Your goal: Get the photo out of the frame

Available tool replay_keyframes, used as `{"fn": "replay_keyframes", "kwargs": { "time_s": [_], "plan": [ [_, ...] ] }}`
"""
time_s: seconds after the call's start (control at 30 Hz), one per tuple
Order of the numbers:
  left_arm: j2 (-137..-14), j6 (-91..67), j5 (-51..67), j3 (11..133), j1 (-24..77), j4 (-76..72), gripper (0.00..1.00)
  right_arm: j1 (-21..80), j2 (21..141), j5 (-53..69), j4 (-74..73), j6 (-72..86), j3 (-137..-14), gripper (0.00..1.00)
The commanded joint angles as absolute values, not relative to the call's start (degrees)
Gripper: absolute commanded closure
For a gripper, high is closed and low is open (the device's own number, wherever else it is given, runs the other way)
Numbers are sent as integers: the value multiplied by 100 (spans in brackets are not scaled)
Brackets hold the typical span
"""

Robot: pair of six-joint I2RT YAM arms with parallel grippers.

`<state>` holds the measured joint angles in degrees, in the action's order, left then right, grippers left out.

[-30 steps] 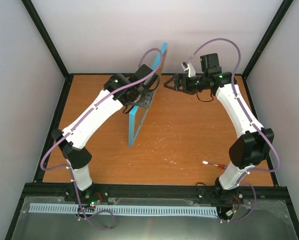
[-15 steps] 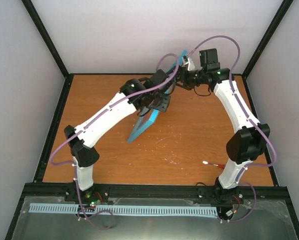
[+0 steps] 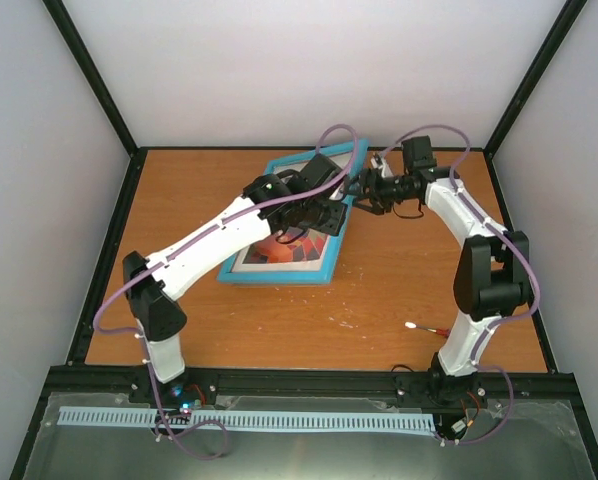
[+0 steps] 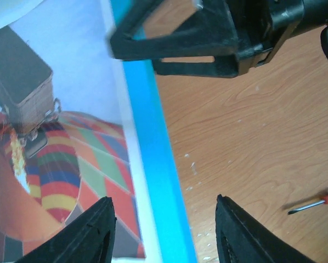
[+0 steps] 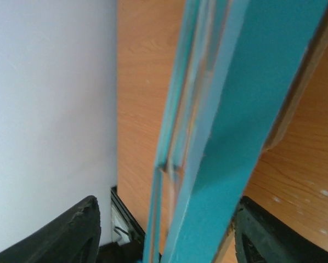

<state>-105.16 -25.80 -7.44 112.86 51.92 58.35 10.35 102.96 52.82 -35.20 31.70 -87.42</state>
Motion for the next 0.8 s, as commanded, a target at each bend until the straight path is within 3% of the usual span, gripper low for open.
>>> {"fn": "replay_keyframes", "kwargs": {
  "time_s": [0.0, 0.17, 0.33, 0.47, 0.63, 0.77],
  "plan": [
    [-9788, -2934, -1015, 10512, 5205, 5443, 48, 875, 10509, 5876, -2859, 3026, -8169, 41],
    [-8663, -3272, -1110, 8790, 4851, 4801, 45, 783, 11040, 5753, -2736, 2615, -7945, 52],
    [-7887, -3481, -509, 6928, 3812, 3956, 44, 750, 11864, 5463, -3138, 1898, -8328, 61],
    [-7713, -3518, -169, 5942, 3044, 3282, 26, 730, 11565, 5029, -3026, 1598, -8134, 61],
    [-7939, -3638, 554, 5315, 1869, 2438, 22, 729, 10941, 4438, -3125, 1106, -7772, 60],
    [-8414, -3564, 867, 5361, 1234, 1874, 22, 729, 10624, 4035, -3221, 753, -7424, 50]
  ]
}}
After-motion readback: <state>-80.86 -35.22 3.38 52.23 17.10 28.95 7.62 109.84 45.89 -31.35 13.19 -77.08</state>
